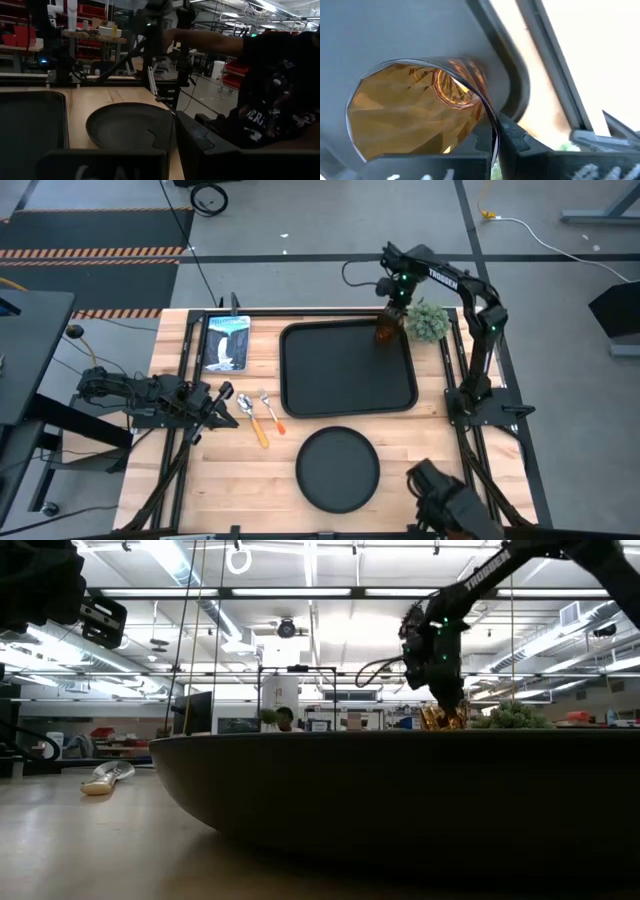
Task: Pick and place plate/cup/fork/spoon on tray
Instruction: Put the brown cup on the top right of the black serving tray
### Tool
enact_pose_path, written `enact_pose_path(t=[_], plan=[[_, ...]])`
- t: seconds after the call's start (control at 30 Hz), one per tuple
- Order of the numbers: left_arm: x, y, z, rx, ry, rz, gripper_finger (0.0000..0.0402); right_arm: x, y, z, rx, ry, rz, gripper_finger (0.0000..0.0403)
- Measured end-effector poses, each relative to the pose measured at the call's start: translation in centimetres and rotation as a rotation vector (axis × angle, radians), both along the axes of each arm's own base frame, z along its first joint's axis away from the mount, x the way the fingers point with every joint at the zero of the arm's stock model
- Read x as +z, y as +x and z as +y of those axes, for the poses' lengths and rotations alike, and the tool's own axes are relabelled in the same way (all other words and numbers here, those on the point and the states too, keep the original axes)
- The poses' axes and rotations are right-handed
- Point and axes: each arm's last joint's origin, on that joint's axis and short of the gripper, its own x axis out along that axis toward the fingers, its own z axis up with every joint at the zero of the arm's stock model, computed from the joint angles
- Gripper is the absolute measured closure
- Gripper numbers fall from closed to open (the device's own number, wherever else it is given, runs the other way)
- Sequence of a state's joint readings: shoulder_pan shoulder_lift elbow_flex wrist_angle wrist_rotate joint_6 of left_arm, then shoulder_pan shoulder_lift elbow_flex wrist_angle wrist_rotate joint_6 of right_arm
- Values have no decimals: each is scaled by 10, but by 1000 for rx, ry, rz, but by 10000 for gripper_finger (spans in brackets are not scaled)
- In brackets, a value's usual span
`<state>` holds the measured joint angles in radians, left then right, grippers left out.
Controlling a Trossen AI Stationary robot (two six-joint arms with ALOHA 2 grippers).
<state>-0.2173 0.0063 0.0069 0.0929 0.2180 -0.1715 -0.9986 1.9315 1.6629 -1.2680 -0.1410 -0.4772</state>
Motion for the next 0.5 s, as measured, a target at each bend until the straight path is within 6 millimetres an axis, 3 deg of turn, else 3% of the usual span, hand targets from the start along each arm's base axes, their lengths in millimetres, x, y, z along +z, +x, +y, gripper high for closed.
enact_pose_path(t=[0.27,0.5], plan=[[0,0,0,0,0,0,372,-8,-17,-16,-43,20,-4,385],[0,0,0,0,0,0,372,-6,-19,-18,-53,-51,54,344]])
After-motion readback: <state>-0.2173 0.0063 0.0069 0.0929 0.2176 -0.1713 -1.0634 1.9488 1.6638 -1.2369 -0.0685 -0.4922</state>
